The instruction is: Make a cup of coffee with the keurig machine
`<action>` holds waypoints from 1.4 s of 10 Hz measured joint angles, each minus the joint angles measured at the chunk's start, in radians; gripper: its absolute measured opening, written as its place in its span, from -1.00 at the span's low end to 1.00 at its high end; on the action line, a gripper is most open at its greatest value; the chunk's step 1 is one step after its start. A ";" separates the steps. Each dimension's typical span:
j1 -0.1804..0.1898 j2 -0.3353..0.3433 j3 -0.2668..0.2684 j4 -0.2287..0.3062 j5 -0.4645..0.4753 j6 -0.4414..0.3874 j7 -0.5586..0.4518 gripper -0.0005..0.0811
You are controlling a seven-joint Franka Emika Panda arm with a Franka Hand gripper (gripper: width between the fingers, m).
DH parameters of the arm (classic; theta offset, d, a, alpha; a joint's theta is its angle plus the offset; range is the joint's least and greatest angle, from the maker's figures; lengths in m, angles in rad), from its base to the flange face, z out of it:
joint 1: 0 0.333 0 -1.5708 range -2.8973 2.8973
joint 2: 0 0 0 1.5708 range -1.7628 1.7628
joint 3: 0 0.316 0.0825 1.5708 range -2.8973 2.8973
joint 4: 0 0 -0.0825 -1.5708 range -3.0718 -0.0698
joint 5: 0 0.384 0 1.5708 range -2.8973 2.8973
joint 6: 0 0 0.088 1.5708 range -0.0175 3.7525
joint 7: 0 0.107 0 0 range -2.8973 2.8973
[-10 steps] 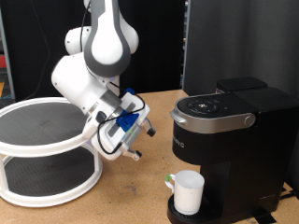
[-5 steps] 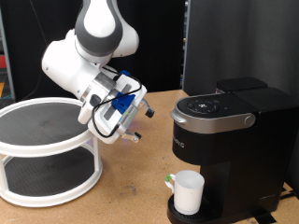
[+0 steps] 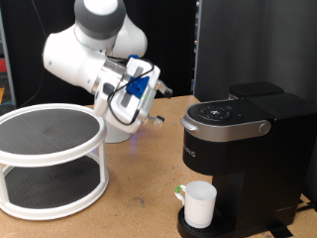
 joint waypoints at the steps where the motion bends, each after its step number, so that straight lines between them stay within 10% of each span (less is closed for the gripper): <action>1: 0.000 -0.034 0.001 0.003 0.001 -0.014 0.000 0.99; 8: 0.003 -0.227 0.026 0.018 0.030 -0.022 0.041 0.99; 14: 0.002 -0.186 0.153 0.078 -0.392 0.075 -0.130 0.99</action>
